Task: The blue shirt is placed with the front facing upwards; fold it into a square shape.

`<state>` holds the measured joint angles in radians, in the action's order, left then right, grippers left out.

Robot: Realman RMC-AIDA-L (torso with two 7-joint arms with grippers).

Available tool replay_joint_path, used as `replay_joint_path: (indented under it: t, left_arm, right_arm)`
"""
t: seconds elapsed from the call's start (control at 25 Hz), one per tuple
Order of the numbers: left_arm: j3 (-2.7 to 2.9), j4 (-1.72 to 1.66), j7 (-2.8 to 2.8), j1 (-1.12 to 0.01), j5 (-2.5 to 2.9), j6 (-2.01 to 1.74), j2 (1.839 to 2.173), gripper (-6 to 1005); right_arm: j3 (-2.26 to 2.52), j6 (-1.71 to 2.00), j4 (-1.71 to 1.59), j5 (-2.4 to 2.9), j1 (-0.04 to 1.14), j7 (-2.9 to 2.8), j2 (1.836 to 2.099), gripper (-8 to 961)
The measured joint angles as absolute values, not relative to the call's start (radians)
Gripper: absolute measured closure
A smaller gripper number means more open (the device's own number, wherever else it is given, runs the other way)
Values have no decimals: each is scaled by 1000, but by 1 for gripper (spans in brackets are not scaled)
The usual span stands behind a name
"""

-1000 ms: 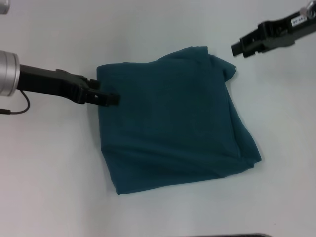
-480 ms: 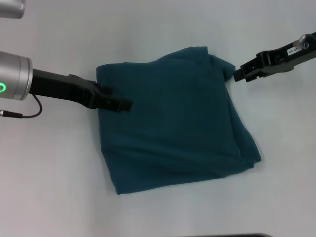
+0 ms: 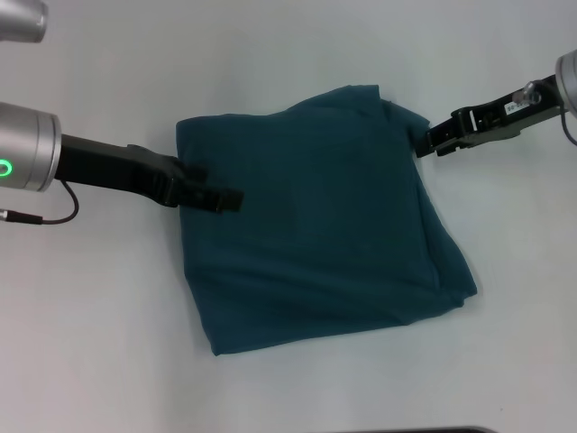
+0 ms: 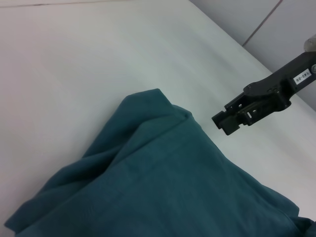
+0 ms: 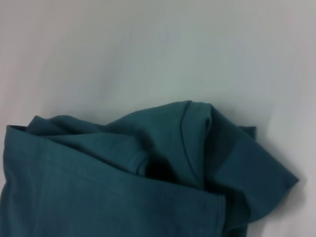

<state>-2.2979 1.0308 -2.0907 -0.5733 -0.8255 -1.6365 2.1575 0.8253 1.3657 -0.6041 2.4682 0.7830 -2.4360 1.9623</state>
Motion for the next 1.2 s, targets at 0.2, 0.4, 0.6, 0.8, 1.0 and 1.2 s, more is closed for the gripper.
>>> replay_joint_path:
  t: [0.2, 0.4, 0.6, 0.8, 1.0, 1.2]
  left_arm:
    - [-2298, 1031, -2085, -567, -826, -1638, 2158, 153]
    - [-2298, 1030, -2081, -564, -825, -1638, 2158, 153]
    - [-2298, 1029, -2080, -562, -825, -1638, 2158, 152]
    - [-2298, 1029, -2078, -556, -825, -1638, 2158, 152]
    - [-2294, 1029, -2078, -555, -825, -1638, 2158, 153]
    - [-2284, 1029, -2077, -552, -825, -1632, 2158, 153]
  right_arm:
    - [827, 1330, -582, 2468, 784, -2421, 1976, 533]
    - [832, 1305, -579, 2468, 790, -2413, 1988, 533]
    - [832, 1292, -580, 2466, 797, -2410, 1990, 534]
    - [832, 1267, -580, 2463, 800, -2400, 2005, 534]
    - [833, 1253, -580, 2462, 801, -2388, 2023, 534]
    - [833, 1238, -580, 2461, 803, -2386, 2035, 534]
